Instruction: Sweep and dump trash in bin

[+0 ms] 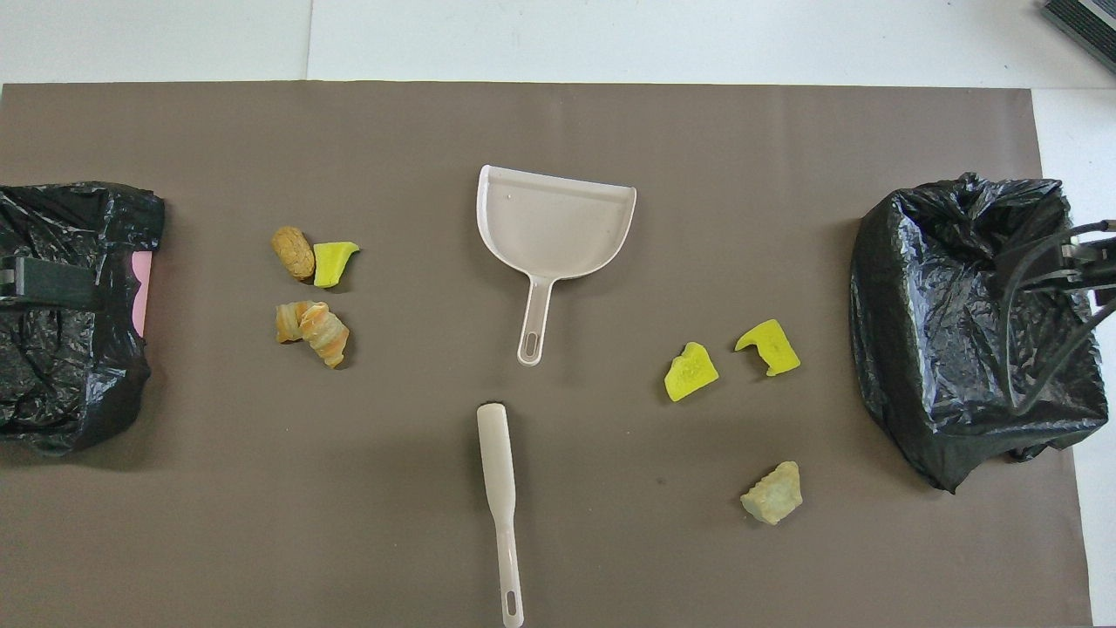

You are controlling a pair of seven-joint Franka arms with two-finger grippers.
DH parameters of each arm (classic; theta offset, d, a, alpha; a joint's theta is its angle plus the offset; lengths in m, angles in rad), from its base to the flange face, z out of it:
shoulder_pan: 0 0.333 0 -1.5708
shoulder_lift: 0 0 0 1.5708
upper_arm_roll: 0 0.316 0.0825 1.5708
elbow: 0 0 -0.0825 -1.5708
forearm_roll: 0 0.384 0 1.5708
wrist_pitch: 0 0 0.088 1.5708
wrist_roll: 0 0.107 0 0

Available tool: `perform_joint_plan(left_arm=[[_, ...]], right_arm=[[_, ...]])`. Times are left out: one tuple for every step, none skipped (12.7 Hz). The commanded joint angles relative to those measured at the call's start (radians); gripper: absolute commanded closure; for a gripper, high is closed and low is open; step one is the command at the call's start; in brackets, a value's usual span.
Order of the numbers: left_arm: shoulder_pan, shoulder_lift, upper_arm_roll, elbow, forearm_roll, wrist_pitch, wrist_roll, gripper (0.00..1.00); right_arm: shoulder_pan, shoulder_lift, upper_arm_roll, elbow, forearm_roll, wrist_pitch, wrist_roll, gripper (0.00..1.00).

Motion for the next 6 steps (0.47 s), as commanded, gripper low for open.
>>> perform_joint_plan(left_arm=[[-0.007, -0.020, 0.008, -0.021, -0.011, 0.011, 0.010, 0.00], [-0.007, -0.020, 0.008, -0.021, -0.011, 0.008, 0.010, 0.00], [-0.007, -0.020, 0.010, -0.020, -0.011, 0.007, 0.009, 0.00], [-0.005, -0.020, 0.008, -0.021, -0.011, 0.007, 0.007, 0.00], [-0.005, -0.022, 0.008, -0.023, -0.011, 0.009, 0.006, 0.00], [-0.005, -0.022, 0.008, -0.026, -0.011, 0.008, 0.009, 0.00]], right_arm=[[-0.006, 0.003, 0.007, 0.012, 0.005, -0.008, 0.030, 0.00], [-0.006, 0.003, 0.007, 0.012, 0.008, -0.008, 0.030, 0.00], [-0.004, 0.001, 0.007, 0.010, 0.007, -0.008, 0.028, 0.00], [-0.004, 0.000, 0.007, 0.007, 0.007, -0.008, 0.030, 0.00], [-0.003, -0.004, 0.007, 0.001, 0.008, -0.008, 0.030, 0.00], [-0.001, -0.007, 0.008, -0.007, 0.008, -0.008, 0.028, 0.00]])
